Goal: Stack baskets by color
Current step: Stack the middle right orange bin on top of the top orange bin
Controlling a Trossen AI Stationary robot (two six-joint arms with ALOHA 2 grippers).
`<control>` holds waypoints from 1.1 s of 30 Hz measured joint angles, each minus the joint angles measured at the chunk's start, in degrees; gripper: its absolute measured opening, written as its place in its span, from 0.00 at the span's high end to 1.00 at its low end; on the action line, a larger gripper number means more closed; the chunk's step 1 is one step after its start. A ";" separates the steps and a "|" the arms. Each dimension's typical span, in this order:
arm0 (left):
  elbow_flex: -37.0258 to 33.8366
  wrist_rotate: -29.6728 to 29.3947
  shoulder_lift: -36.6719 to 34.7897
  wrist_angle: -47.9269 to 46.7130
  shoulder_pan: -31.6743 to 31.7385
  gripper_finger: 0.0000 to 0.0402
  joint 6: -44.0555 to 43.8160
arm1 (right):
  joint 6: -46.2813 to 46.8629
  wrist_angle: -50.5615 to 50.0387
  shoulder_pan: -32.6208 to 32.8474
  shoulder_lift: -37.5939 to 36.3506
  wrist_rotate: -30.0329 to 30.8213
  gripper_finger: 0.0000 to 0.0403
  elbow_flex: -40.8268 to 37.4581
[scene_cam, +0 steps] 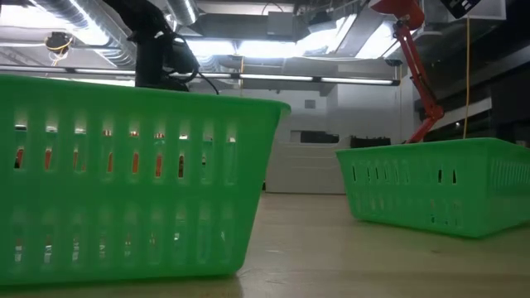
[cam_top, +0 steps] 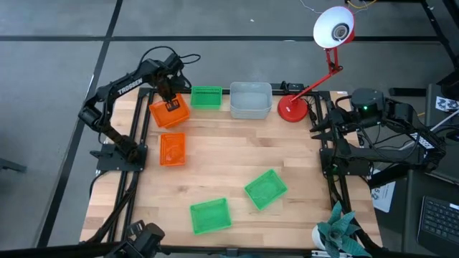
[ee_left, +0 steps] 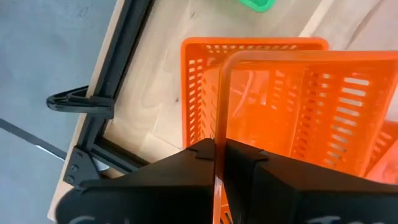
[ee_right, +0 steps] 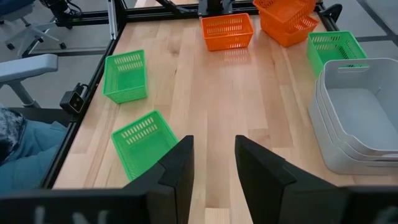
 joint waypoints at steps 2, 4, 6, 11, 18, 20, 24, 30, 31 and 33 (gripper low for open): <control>-0.02 0.07 0.35 0.63 0.00 1.00 0.05 | 0.00 0.00 0.00 0.01 0.00 0.71 0.00; -0.02 0.43 0.50 2.09 0.00 1.00 0.18 | 0.02 0.00 0.00 0.01 0.00 0.71 0.00; -0.02 0.66 0.60 2.78 0.00 1.00 0.35 | 0.02 0.00 0.00 0.01 0.00 0.71 0.00; -0.02 2.41 0.63 2.40 0.32 1.00 1.86 | 0.04 0.00 0.00 0.00 0.00 0.71 0.00; -0.02 6.00 0.63 2.44 1.08 0.99 3.16 | 0.04 -0.04 0.00 -0.01 0.00 0.71 0.00; -0.02 6.05 0.63 2.60 1.07 0.97 2.81 | 0.04 -0.42 0.00 -0.01 0.00 0.71 0.00; -0.02 6.01 0.63 1.08 1.07 0.91 2.72 | 0.04 -0.83 0.00 0.00 0.00 0.71 -0.01; -0.72 5.76 0.65 -0.47 1.07 0.86 1.78 | 0.00 -0.81 0.00 0.01 0.00 0.71 0.00; -0.72 5.76 0.65 -0.38 1.07 0.85 1.35 | 0.00 -0.81 0.00 0.00 0.00 0.71 -0.01; -0.72 5.80 0.65 -0.44 0.92 0.85 0.73 | -0.03 -0.81 0.00 -0.01 0.00 0.71 -0.01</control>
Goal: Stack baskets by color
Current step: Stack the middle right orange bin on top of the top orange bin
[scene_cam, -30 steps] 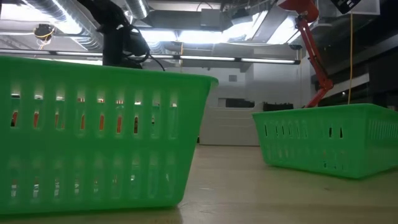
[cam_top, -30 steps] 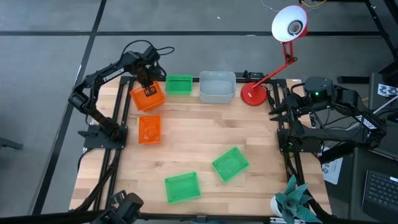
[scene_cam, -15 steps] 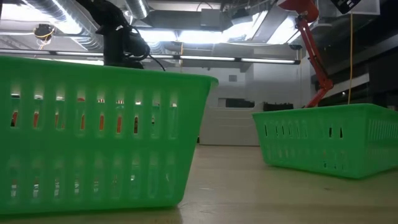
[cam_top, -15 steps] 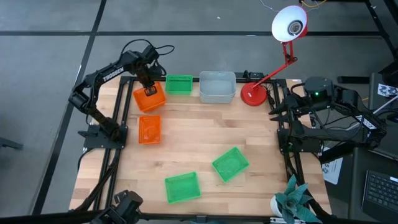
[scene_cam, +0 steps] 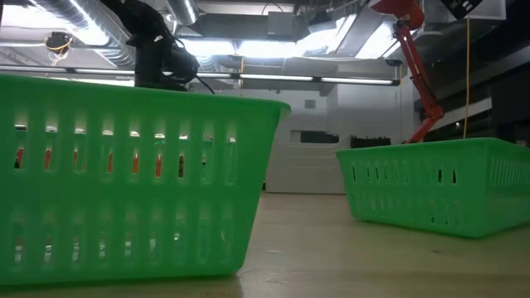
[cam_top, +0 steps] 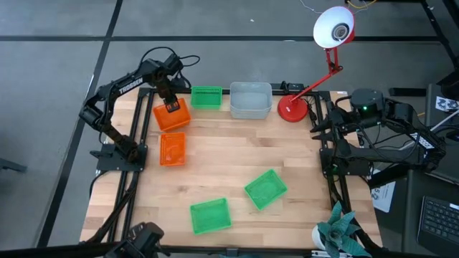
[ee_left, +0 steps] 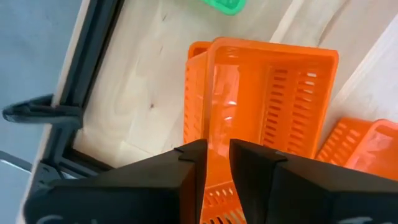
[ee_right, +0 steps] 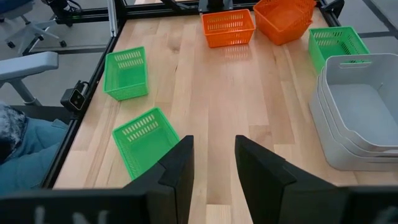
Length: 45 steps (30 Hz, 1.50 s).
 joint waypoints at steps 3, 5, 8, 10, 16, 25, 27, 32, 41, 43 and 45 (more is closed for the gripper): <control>1.44 0.85 0.00 -2.02 -0.77 0.85 -2.95 | -0.03 0.00 0.00 0.00 0.00 0.71 -0.01; 3.23 1.14 -0.03 -4.59 -1.46 0.85 -4.31 | -0.05 0.00 0.00 0.00 0.00 0.71 0.00; 5.50 -2.82 -0.26 -6.57 -3.46 0.86 -9.16 | -0.04 0.00 0.00 0.00 0.00 0.71 -0.01; 5.59 -12.44 -0.31 -5.90 -5.84 0.86 -11.46 | 0.07 0.00 0.00 0.02 0.00 0.71 0.00; -1.42 -40.32 -0.23 0.52 -14.00 0.94 -13.03 | 0.10 -0.22 0.00 0.00 0.00 0.71 0.00; -14.19 -40.81 0.55 14.48 -15.48 0.99 -13.02 | 0.02 -0.66 0.00 0.00 0.00 0.71 -0.01; -16.45 -40.27 0.68 16.29 -15.09 1.00 -13.05 | 0.07 -0.66 0.00 0.00 0.00 0.71 -0.01; -17.33 -40.05 0.76 16.68 -15.12 0.99 -12.98 | 0.08 -0.45 0.00 0.02 0.02 0.71 -0.01; -8.70 -24.70 0.28 7.30 -18.61 1.00 -20.36 | 1.16 -0.42 0.00 0.02 0.02 0.71 -0.01; -7.28 -13.86 0.23 5.59 -19.73 1.00 -21.19 | 1.59 -0.42 0.00 0.02 0.02 0.71 -0.01; -7.66 -4.86 0.20 4.82 -20.62 1.00 -20.85 | 1.58 -0.42 0.00 0.02 0.02 0.71 -0.01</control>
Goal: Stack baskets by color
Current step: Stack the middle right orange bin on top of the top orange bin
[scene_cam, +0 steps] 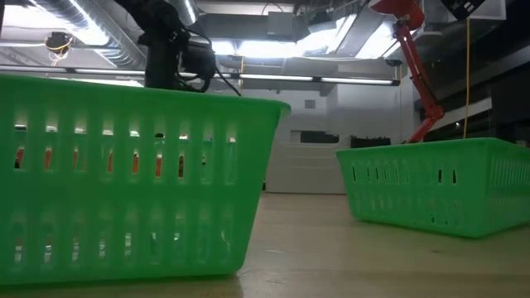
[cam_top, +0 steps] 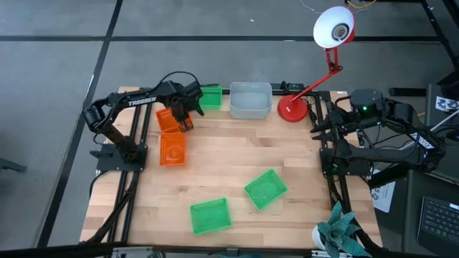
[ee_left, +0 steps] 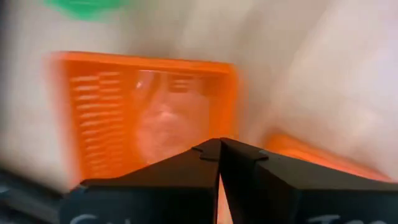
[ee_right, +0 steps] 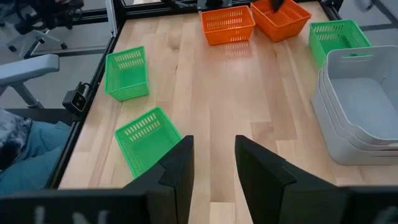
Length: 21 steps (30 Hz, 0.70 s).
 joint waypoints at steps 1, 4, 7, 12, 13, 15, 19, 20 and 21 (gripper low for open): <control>-0.59 1.96 0.00 -0.03 -0.56 1.00 0.17 | -0.04 -0.02 0.00 0.00 0.00 0.71 0.00; -2.21 3.00 0.04 0.08 -1.85 1.00 0.28 | -0.18 -0.02 0.00 0.00 0.00 0.71 0.00; -3.54 4.42 0.04 0.27 -2.02 1.00 0.30 | -0.21 -0.02 0.00 0.00 0.00 0.71 0.00; -6.85 4.91 0.07 0.76 -1.23 1.00 0.32 | -0.26 -0.02 0.00 0.00 0.00 0.71 0.00; -7.69 3.72 0.07 0.83 -0.83 1.00 0.34 | -0.28 -0.02 0.00 0.00 0.00 0.71 0.00; -9.12 1.23 0.07 0.79 0.42 1.00 1.30 | -0.30 -0.02 0.00 0.00 0.00 0.71 0.00; -9.98 -1.83 0.09 1.47 3.93 1.00 5.08 | -0.32 -0.02 0.00 0.00 0.00 0.71 0.00; -9.98 -2.55 0.08 2.21 4.79 1.00 6.23 | -0.32 -0.02 0.00 0.00 0.00 0.71 0.00; -9.98 -3.26 0.09 2.97 5.70 1.00 7.52 | -0.35 0.00 0.00 0.00 0.00 0.71 0.00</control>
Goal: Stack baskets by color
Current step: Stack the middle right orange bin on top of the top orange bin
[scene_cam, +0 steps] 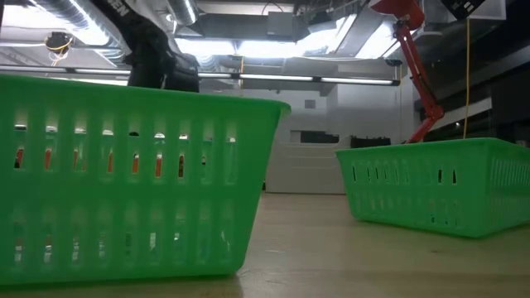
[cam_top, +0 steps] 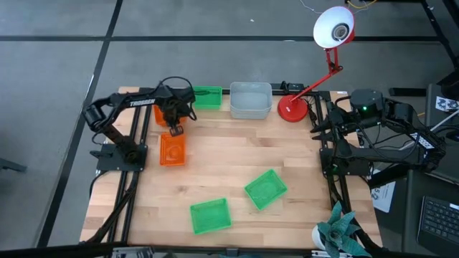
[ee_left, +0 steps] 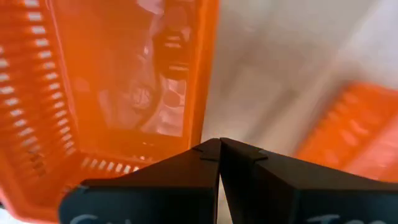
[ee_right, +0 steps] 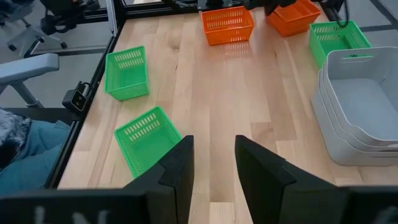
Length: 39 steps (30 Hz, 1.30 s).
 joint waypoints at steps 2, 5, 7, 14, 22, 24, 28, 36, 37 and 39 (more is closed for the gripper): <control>0.00 -1.35 -0.02 1.25 2.01 1.00 3.07 | 0.00 0.00 0.00 0.00 0.00 0.71 0.00; 0.00 -2.91 -0.01 2.38 5.02 1.00 6.62 | 0.00 0.00 -0.01 0.00 0.02 0.71 0.00; 0.00 -3.27 0.00 2.39 7.00 1.00 7.96 | 0.00 0.00 -0.02 0.00 0.02 0.71 0.00; 0.00 -5.92 0.00 3.11 13.01 1.00 9.47 | -0.02 0.14 -0.01 0.00 0.02 0.71 0.00; 0.00 -6.64 0.00 4.71 16.25 1.00 10.26 | -0.04 0.75 -0.02 0.02 0.02 0.71 0.00; 0.00 -6.93 0.00 5.06 16.50 1.00 10.06 | -0.04 0.75 -0.01 0.02 0.02 0.71 0.00; 0.00 -6.83 0.00 7.30 16.39 1.00 9.77 | -0.26 0.75 -0.02 0.02 0.02 0.71 0.00; 0.02 -8.37 0.02 4.84 14.70 1.00 8.25 | -0.26 0.46 -0.02 0.02 0.02 0.71 0.00; 0.02 -9.72 0.02 3.92 14.54 1.00 7.98 | -0.26 0.46 0.00 0.02 0.02 0.71 0.00; 0.02 -12.91 0.02 3.57 14.51 1.00 7.78 | -0.26 0.46 -0.01 0.02 0.02 0.71 0.00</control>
